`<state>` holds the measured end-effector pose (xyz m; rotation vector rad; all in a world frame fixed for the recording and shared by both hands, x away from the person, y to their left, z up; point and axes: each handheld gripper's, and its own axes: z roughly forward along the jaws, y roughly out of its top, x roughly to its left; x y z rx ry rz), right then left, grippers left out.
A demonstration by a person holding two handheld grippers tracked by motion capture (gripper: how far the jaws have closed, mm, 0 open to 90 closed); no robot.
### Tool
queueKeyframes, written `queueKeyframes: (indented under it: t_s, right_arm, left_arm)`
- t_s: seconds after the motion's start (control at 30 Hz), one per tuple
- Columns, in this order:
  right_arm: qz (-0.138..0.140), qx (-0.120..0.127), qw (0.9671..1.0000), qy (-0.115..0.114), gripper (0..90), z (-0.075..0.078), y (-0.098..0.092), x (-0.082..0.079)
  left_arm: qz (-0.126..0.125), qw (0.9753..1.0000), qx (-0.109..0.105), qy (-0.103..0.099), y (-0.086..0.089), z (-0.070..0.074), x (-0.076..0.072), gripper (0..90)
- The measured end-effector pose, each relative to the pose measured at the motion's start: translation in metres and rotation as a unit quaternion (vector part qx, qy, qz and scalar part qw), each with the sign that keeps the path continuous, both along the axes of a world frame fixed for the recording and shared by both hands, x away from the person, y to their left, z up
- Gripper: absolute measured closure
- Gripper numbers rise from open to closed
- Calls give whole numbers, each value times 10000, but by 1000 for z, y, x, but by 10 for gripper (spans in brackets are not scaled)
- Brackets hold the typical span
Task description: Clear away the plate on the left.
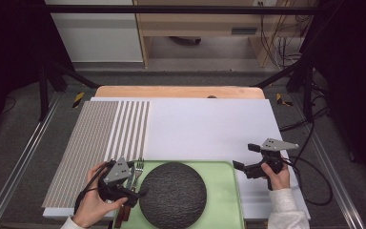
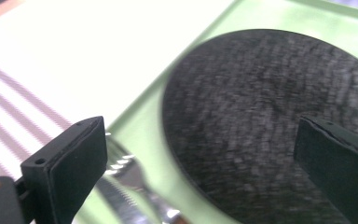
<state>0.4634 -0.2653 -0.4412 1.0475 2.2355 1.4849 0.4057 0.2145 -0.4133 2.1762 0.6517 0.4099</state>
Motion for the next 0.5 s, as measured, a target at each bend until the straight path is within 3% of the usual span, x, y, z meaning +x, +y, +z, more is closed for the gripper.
queueKeyframes:
  t_s: [0.17,0.37,0.5]
  right_arm:
    - [1,2,10000,1,6,0,0,0]
    - [5,-9,10000,2,6,0,0,0]
    - [5,-25,10000,12,6,-1,0,0]
  left_arm:
    - [340,9991,-236,37,23,-6,11,26]
    - [859,9940,-645,186,56,-17,23,26]
    - [1084,9916,-685,191,72,-26,27,27]
